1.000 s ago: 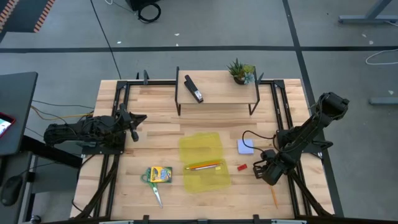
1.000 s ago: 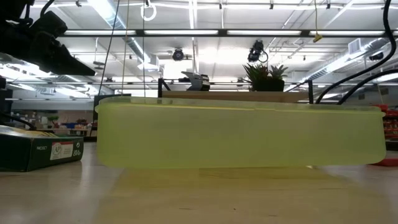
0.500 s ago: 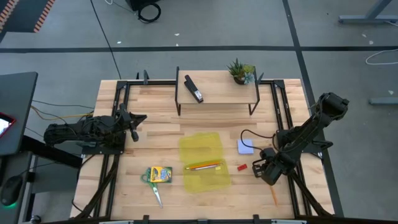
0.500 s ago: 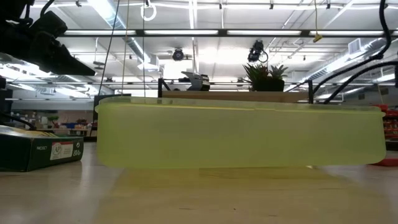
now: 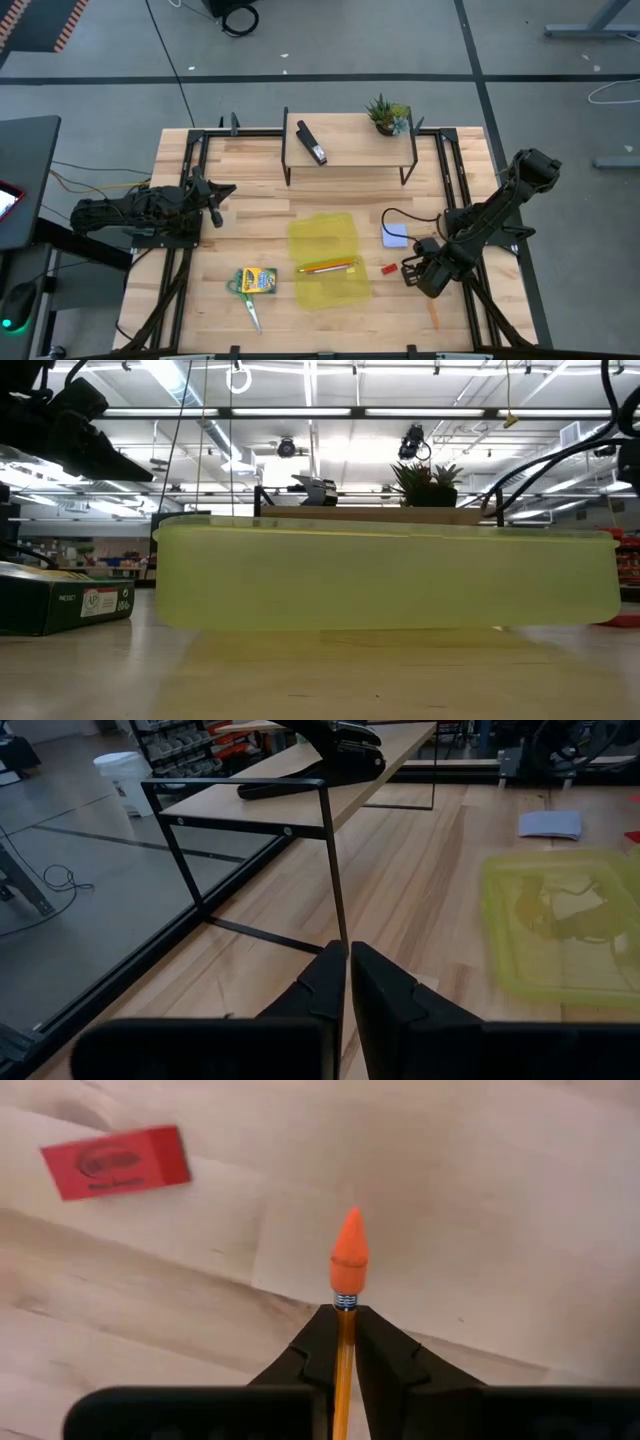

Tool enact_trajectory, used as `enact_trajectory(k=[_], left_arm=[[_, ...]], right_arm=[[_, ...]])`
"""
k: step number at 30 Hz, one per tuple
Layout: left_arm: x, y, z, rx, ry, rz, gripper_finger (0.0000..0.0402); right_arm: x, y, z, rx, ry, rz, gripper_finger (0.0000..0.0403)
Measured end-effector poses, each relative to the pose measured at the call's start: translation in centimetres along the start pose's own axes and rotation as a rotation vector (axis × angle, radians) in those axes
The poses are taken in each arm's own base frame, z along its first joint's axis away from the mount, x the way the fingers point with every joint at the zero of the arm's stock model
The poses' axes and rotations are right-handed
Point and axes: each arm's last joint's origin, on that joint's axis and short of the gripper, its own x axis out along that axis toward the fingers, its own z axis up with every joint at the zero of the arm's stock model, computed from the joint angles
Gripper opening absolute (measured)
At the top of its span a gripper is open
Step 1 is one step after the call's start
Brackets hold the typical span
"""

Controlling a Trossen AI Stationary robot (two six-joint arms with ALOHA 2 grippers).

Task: Pack school essentials
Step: Put the yellow pencil into the yellow supply box

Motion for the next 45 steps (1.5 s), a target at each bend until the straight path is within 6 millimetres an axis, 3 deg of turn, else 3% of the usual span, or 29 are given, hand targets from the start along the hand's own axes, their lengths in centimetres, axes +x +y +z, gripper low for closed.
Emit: enact_trajectory(k=[10,24,45], left_arm=[[0.0,0.0,0.0,0.000,0.000,0.000,0.0039],[0.0,0.0,0.0,0.000,0.000,0.000,0.0035],[0.0,0.0,0.0,0.000,0.000,0.000,0.0034]], right_arm=[[0.0,1.6,2.2,-0.055,-0.007,0.038,0.0035],[-0.2,4.4,7.1,-0.164,-0.018,0.160,0.0035],[-6.4,9.0,12.2,-0.339,-0.228,0.271,0.0035]])
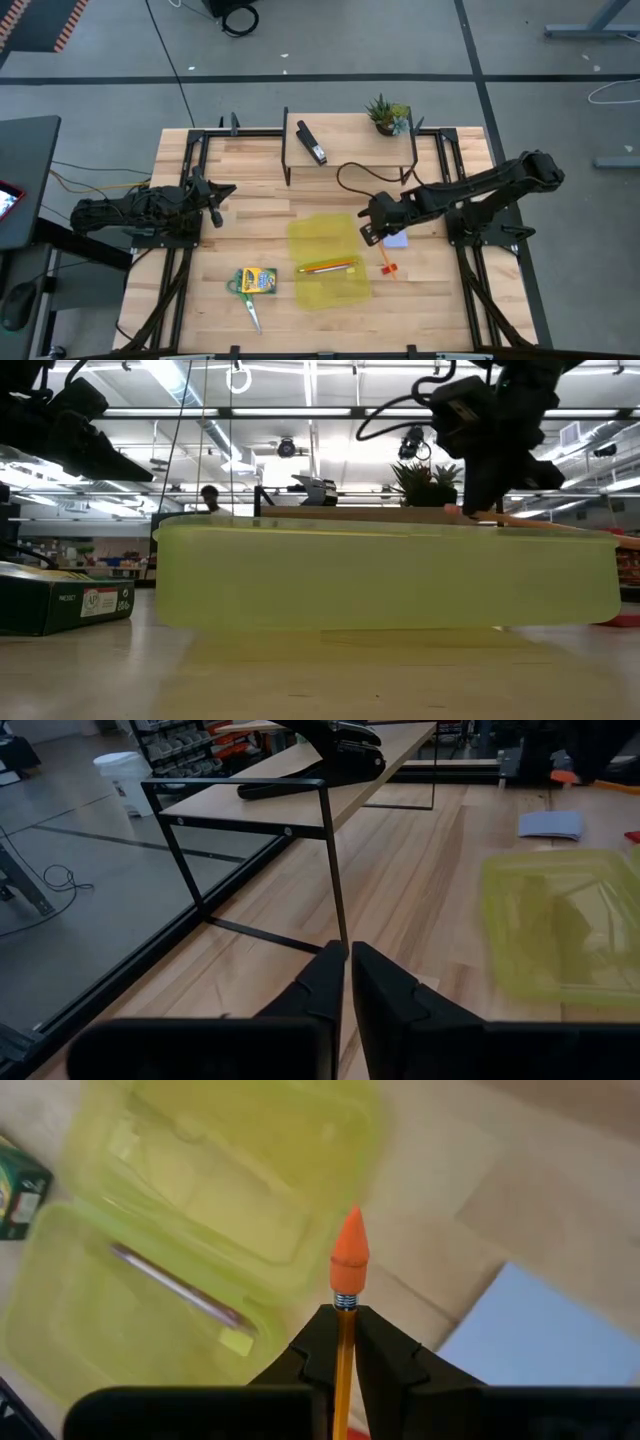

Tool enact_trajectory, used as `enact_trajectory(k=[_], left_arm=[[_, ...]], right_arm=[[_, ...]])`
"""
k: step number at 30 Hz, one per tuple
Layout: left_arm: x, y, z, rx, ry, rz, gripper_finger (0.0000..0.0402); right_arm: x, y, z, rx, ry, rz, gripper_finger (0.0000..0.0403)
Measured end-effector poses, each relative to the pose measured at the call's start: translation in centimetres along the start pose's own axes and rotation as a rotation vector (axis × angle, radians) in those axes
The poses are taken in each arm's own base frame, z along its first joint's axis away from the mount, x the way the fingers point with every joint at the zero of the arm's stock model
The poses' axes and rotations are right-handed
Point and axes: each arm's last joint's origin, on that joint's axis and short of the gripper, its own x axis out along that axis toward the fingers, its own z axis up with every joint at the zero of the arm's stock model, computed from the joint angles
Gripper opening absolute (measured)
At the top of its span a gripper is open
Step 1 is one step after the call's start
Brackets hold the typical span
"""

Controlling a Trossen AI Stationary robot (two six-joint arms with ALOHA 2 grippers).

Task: Pack school essentials
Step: Put the yellow pencil into the yellow supply box

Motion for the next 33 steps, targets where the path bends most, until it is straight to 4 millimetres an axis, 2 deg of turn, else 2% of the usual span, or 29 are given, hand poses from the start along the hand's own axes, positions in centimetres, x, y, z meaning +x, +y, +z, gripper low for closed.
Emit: enact_trajectory(k=[16,25,28,33], left_arm=[[0.0,0.0,0.0,0.000,0.000,0.000,0.0028],[0.0,0.0,0.0,0.000,0.000,0.000,0.0039],[0.0,0.0,0.0,0.000,0.000,0.000,0.0036],[0.0,0.0,0.0,0.001,0.001,0.000,0.0029]], right_arm=[[-0.3,0.8,1.4,-0.038,-0.079,0.085,0.0035],[-0.6,1.5,2.7,-0.060,-0.145,0.160,0.0035],[-0.7,2.8,3.5,-0.123,-0.162,0.161,0.0035],[-0.1,6.3,5.7,-0.263,-0.176,0.134,0.0035]])
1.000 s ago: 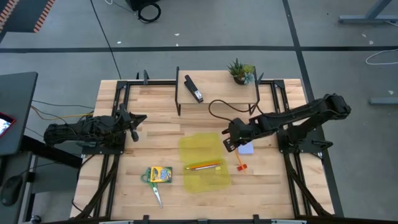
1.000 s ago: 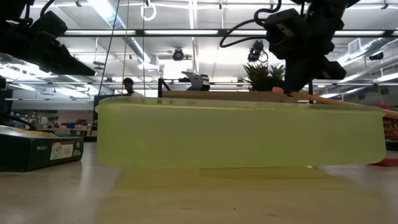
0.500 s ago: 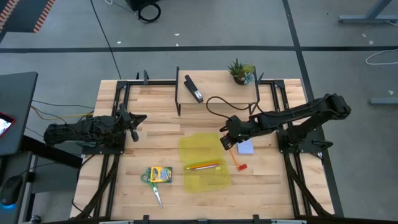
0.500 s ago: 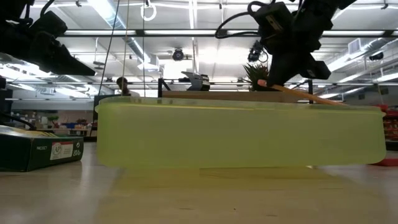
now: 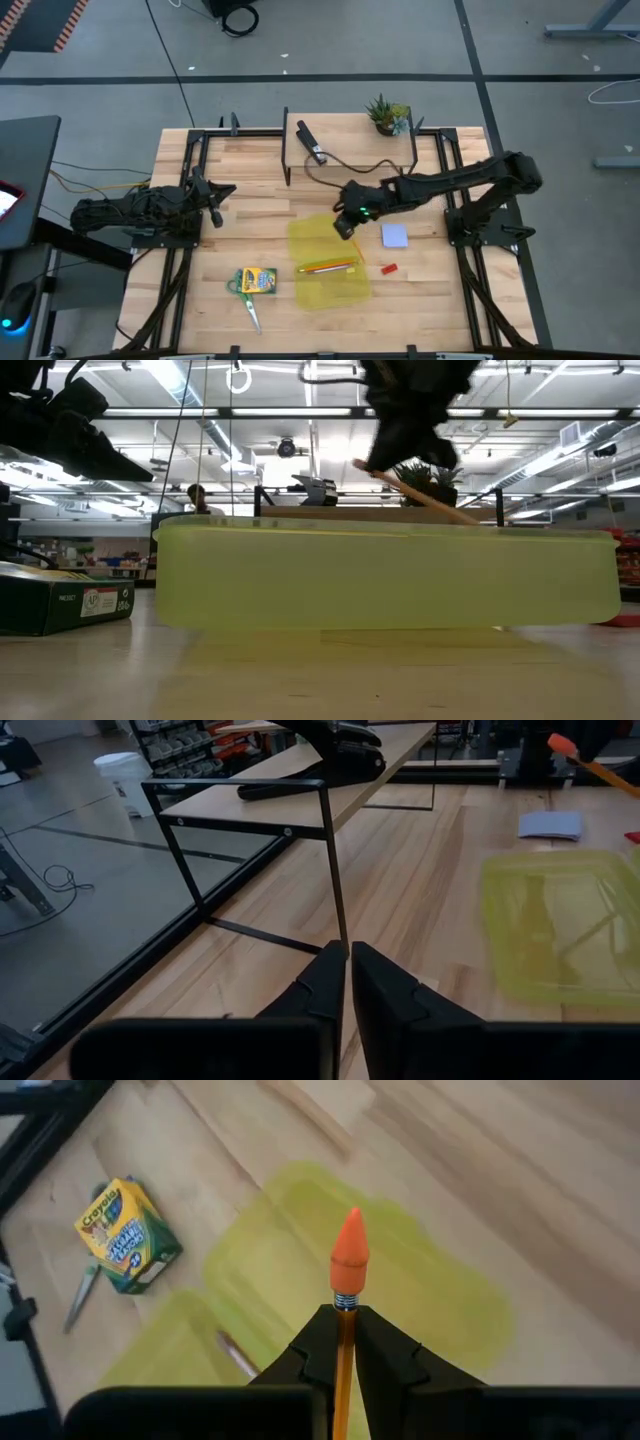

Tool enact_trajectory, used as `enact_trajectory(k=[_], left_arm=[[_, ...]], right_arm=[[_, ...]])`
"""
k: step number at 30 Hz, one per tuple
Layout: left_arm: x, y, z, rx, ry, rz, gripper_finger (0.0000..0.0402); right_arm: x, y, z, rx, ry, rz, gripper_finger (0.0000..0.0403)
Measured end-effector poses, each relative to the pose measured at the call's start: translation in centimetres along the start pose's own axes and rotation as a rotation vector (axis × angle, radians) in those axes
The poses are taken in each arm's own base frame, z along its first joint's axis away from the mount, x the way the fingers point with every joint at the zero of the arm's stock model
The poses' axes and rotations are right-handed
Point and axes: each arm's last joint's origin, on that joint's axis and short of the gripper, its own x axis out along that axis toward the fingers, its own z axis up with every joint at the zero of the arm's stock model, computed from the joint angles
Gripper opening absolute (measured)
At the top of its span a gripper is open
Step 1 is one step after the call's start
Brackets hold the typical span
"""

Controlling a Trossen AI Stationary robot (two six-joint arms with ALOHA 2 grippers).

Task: Pack school essentials
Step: Put the yellow pencil into the yellow supply box

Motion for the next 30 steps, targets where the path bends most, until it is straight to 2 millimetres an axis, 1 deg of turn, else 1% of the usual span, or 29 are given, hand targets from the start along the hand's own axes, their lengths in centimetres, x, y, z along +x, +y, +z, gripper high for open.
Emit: enact_trajectory(k=[5,8,11,13,15,18,21,23,25,30], left_arm=[[0.0,0.0,0.0,-0.001,-0.001,0.000,0.0031],[0.0,0.0,0.0,-0.001,-0.001,0.000,0.0037],[0.0,0.0,0.0,-0.001,-0.001,0.000,0.0039],[0.0,0.0,0.0,-0.001,-0.001,0.000,0.0039],[0.0,0.0,0.0,-0.001,-0.001,0.000,0.0036],[0.0,0.0,0.0,-0.001,-0.001,0.000,0.0031],[0.0,0.0,0.0,-0.001,-0.001,0.000,0.0028],[0.0,0.0,0.0,-0.001,-0.001,0.000,0.0029],[0.0,0.0,0.0,-0.001,-0.001,0.001,0.0032],[0.0,0.0,0.0,-0.001,-0.001,0.000,0.0039]], right_arm=[[2.6,2.3,3.4,-0.173,-0.013,0.015,0.0035],[4.3,2.8,5.1,-0.278,-0.002,0.031,0.0035],[5.7,3.0,6.0,-0.391,0.028,0.074,0.0035],[6.1,3.4,6.0,-0.482,0.034,0.105,0.0035],[6.0,4.1,6.0,-0.537,0.043,0.141,0.0035],[5.4,4.8,6.1,-0.550,0.054,0.190,0.0035],[4.8,5.2,6.1,-0.567,0.074,0.191,0.0035],[4.2,5.9,6.0,-0.594,0.070,0.205,0.0035],[3.9,6.9,5.6,-0.625,0.061,0.248,0.0035],[3.9,8.6,3.6,-0.676,0.078,0.301,0.0035]])
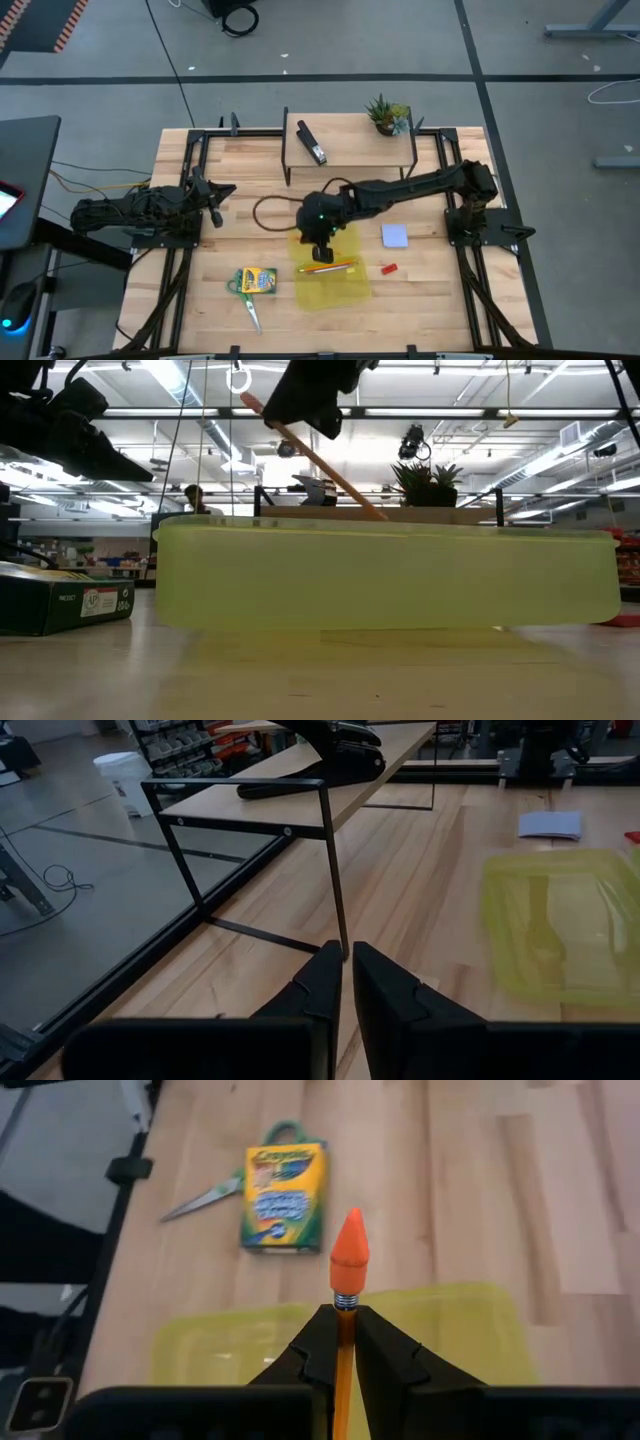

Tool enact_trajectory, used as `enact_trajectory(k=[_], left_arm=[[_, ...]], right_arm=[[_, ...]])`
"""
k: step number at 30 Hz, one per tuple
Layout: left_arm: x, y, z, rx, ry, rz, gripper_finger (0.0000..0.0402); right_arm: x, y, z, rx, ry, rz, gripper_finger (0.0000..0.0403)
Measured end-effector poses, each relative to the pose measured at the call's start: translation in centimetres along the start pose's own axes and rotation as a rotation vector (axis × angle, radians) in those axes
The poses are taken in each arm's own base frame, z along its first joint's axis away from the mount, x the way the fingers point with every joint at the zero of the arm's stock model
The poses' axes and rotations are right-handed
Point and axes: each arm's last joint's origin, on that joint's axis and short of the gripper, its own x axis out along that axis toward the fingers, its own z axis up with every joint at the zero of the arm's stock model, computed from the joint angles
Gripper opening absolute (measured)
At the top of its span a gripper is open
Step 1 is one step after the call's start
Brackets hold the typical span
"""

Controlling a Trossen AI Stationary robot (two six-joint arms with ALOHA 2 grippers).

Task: Pack school essentials
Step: Put the yellow pencil into the yellow supply box

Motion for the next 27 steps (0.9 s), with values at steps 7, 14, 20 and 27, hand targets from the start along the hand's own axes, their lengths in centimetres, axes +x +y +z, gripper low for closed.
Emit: enact_trajectory(k=[7,14,20,27], left_arm=[[0.0,0.0,0.0,0.000,0.000,0.000,0.0031],[0.0,0.0,0.0,0.000,0.000,0.000,0.0032],[0.0,0.0,0.0,0.000,0.000,0.000,0.0039],[0.0,0.0,0.0,0.000,0.000,0.000,0.0031]], right_arm=[[3.1,2.2,-1.9,-0.069,0.110,0.023,0.0035],[5.6,2.9,-3.7,-0.170,0.221,0.047,0.0035],[5.9,2.8,-4.3,-0.223,0.272,0.056,0.0035],[5.9,2.8,-4.3,-0.254,0.269,0.061,0.0035]])
